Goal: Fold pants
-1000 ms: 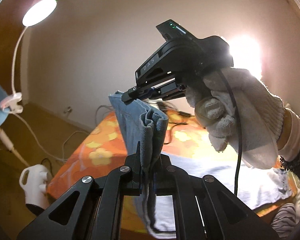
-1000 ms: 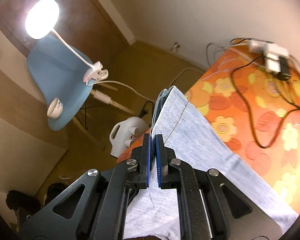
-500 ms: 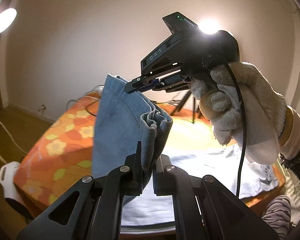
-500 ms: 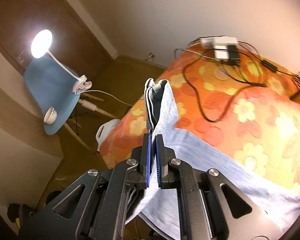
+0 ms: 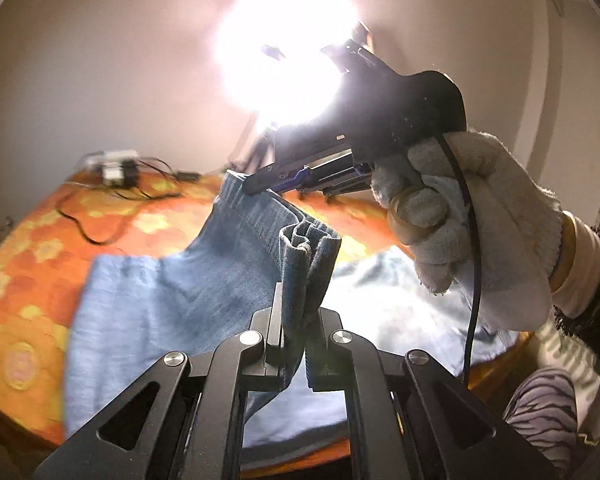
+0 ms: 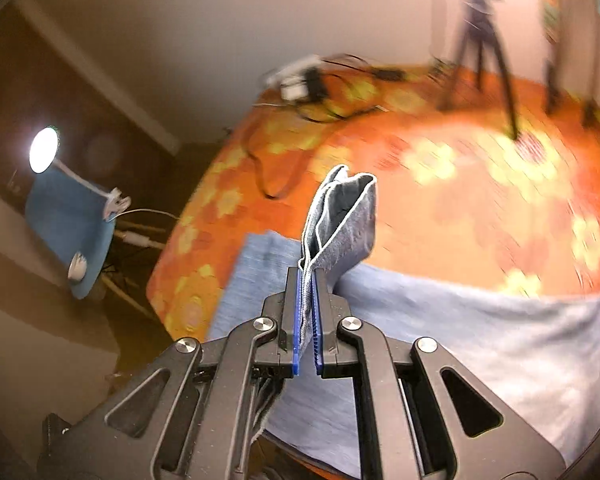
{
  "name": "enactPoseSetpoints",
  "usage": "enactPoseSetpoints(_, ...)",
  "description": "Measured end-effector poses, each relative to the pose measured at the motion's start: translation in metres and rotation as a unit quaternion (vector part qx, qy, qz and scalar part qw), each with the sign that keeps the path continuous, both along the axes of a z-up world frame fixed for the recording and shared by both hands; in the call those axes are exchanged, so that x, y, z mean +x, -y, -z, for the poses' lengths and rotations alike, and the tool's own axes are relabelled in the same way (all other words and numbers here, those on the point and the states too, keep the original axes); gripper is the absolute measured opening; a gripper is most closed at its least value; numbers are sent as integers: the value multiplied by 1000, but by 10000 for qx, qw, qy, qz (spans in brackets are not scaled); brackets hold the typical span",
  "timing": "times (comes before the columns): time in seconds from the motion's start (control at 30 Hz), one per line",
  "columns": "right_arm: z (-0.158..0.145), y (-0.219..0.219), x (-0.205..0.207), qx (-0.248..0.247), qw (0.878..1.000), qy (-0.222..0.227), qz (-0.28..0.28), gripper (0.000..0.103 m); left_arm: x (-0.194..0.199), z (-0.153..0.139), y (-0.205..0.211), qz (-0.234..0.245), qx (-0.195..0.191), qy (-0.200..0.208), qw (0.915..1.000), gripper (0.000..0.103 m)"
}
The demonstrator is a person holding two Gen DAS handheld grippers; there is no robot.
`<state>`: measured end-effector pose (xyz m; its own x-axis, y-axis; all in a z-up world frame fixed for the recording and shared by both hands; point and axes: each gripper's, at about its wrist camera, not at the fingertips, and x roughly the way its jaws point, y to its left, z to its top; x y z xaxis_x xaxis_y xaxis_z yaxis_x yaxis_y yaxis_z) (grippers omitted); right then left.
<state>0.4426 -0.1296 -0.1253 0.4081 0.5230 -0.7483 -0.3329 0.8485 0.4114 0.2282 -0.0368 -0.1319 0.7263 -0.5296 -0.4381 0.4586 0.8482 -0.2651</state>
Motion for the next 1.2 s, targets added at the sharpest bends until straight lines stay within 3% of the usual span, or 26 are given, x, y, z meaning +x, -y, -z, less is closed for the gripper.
enactPoseSetpoints(0.27,36,50,-3,292,9987,-295,304,6,5,25,25,257,190,-232,9992,5)
enactPoseSetpoints(0.63,62,89,-19,545,9955,-398,665,6,2,32,42,495,466,-310,9972,5)
enactPoseSetpoints(0.87,71,111,-27,526,9948,-370,791,6,0,32,62,625,811,-408,9939,5)
enactPoseSetpoints(1.2,69,130,-33,600,9944,-275,821,6,-7,28,77,698,928,-427,9923,5)
